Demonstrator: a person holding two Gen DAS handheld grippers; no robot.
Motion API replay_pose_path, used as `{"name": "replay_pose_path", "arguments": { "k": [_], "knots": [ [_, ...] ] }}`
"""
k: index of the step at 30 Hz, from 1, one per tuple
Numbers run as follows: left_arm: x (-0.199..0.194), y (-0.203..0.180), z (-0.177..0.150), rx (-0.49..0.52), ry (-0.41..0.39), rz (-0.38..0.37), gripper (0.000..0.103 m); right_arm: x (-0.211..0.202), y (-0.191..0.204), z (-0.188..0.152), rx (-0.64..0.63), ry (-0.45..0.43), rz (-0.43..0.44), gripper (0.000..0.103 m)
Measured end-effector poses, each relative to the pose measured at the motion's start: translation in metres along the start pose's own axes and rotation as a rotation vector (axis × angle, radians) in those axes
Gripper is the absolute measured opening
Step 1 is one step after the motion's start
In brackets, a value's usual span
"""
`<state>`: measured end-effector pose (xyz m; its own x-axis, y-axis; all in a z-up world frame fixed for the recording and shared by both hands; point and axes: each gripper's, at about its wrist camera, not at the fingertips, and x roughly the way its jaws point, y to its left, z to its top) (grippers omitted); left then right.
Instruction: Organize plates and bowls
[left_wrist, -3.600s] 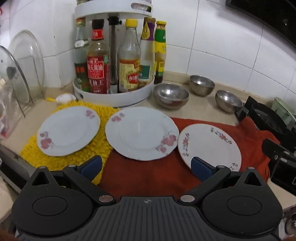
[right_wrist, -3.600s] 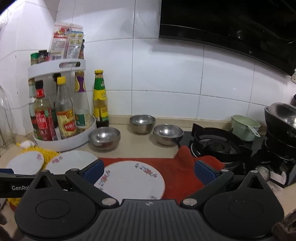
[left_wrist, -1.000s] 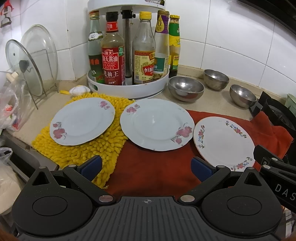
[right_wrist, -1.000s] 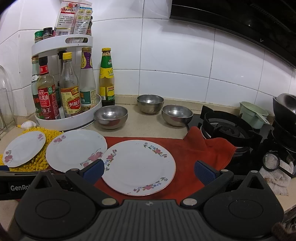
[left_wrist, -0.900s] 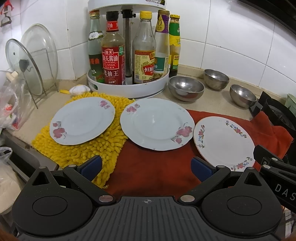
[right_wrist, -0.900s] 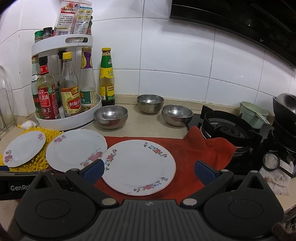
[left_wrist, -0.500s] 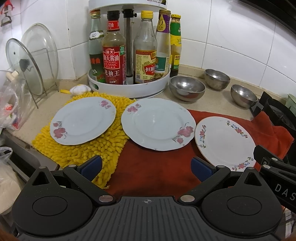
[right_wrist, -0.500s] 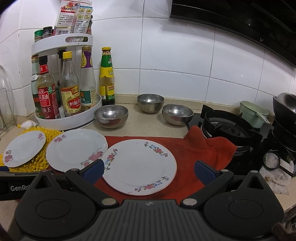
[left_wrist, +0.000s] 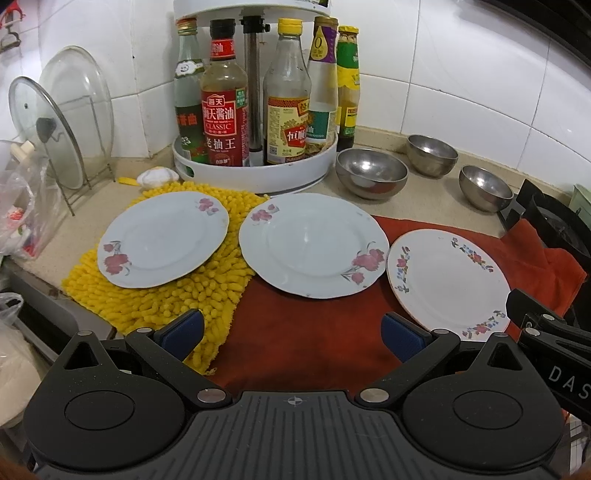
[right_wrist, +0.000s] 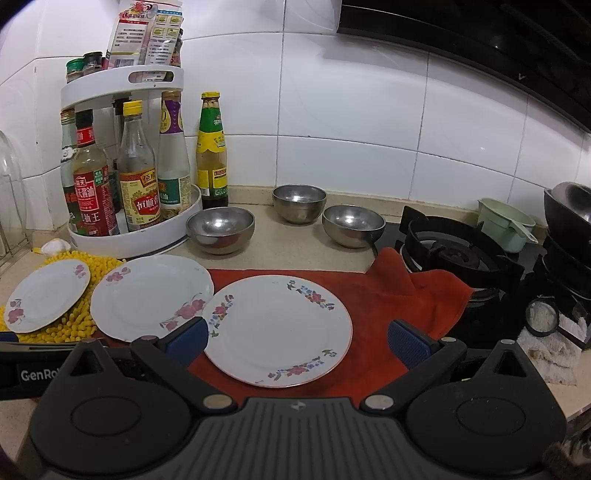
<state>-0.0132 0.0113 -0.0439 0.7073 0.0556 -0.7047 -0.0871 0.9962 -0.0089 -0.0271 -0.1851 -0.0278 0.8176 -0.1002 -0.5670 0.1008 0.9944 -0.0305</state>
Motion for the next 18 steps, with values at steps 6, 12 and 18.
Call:
{"name": "replay_pose_path", "arguments": {
  "k": [6, 12, 18],
  "knots": [
    [0.003, -0.006, 0.000, 0.003, 0.007, -0.001, 0.103, 0.001, -0.001, 0.001, 0.004, 0.007, -0.004, 0.100],
    [0.008, -0.014, 0.000, 0.011, 0.032, -0.029, 0.103, 0.003, -0.004, 0.001, 0.008, 0.016, -0.013, 0.100],
    [0.029, -0.039, -0.005, 0.083, 0.087, -0.093, 0.103, 0.013, -0.021, 0.003, 0.014, 0.032, -0.046, 0.100]
  ]
}}
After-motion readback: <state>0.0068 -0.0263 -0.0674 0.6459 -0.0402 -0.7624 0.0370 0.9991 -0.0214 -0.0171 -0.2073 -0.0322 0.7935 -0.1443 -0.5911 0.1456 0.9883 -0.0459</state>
